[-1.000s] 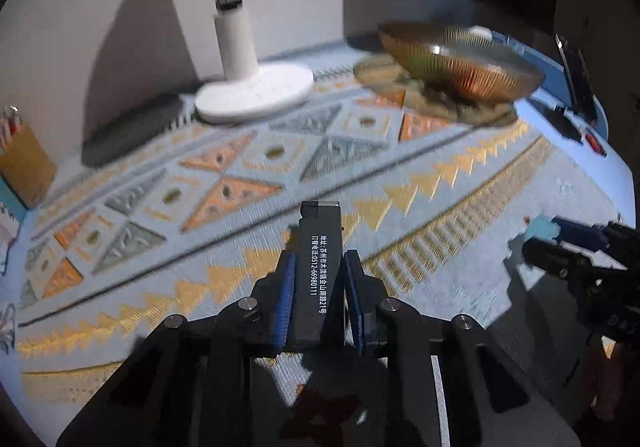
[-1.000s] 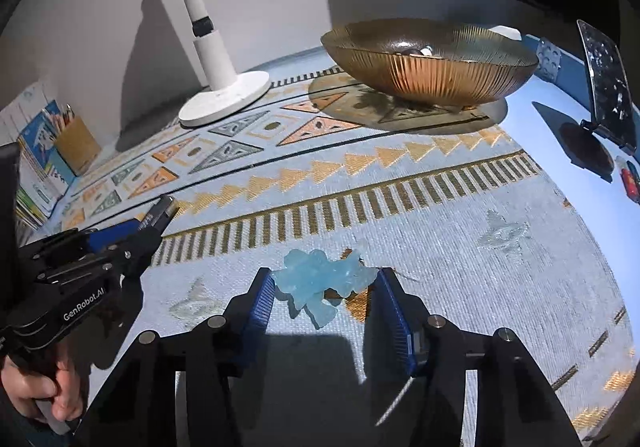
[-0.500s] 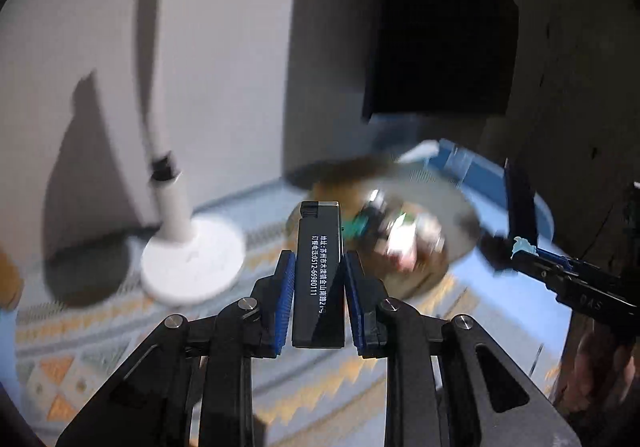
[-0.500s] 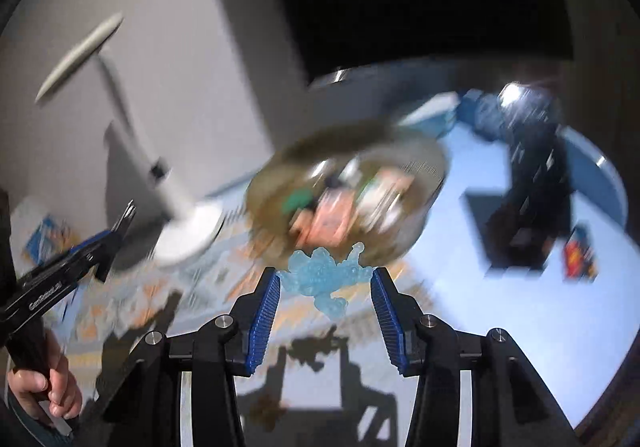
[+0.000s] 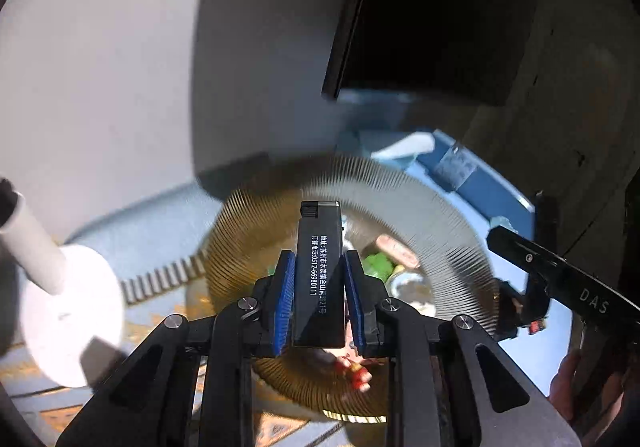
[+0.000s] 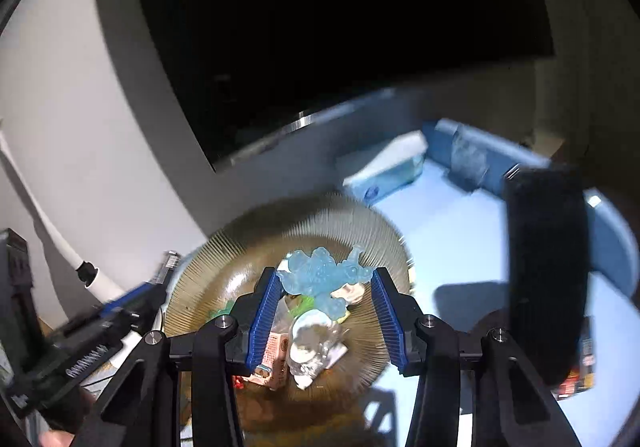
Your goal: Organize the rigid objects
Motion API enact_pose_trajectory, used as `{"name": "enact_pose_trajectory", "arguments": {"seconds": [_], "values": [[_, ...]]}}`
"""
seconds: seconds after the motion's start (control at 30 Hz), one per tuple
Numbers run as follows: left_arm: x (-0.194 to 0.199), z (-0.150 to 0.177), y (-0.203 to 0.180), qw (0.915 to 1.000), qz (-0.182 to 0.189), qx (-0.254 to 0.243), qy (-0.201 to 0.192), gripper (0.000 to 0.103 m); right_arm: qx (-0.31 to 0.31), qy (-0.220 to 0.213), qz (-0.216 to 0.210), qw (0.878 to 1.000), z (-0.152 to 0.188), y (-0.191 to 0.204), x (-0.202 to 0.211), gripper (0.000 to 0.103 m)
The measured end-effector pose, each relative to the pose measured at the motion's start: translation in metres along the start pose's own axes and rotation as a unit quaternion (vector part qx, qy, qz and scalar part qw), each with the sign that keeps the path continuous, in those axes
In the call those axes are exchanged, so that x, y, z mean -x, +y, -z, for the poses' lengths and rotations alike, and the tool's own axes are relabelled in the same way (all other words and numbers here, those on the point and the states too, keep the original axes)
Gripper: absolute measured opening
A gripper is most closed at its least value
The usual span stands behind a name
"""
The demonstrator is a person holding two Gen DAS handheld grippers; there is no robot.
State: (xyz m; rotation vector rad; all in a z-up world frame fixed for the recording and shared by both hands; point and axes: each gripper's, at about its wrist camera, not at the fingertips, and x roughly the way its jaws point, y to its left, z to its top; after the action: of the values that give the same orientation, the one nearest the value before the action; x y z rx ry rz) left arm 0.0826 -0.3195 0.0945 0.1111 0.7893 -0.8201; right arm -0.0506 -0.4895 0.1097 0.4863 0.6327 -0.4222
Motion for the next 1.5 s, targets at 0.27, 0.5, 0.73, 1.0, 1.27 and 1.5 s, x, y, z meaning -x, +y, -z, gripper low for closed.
{"name": "enact_pose_trajectory", "arguments": {"seconds": [0.27,0.5,0.73,1.0,1.27,1.5], "values": [[-0.043,0.004,-0.001,0.9989,0.012,0.001,0.046,0.022,-0.003,0.056,0.007,0.998,0.002,0.004,-0.056,0.047],[-0.017,-0.008,-0.014,0.9992,0.026,-0.027,0.018,0.042,0.0,0.043,-0.015,0.999,-0.009,0.009,-0.043,0.06],[0.09,-0.009,-0.01,0.9969,0.028,-0.03,-0.067,0.056,0.006,-0.048,-0.012,0.999,-0.003,0.012,0.063,0.066],[0.205,0.029,-0.007,0.9892,0.003,-0.017,-0.146,0.076,-0.062,-0.096,0.017,0.993,0.025,-0.054,0.163,0.067],[0.258,0.079,0.012,0.9871,-0.01,0.016,-0.159,0.076,-0.137,-0.141,0.048,0.979,0.045,-0.12,0.236,0.067],[0.205,0.134,0.042,0.9939,-0.034,0.072,-0.077,0.076,-0.167,-0.098,0.065,0.979,0.073,-0.154,0.227,0.067]]}}
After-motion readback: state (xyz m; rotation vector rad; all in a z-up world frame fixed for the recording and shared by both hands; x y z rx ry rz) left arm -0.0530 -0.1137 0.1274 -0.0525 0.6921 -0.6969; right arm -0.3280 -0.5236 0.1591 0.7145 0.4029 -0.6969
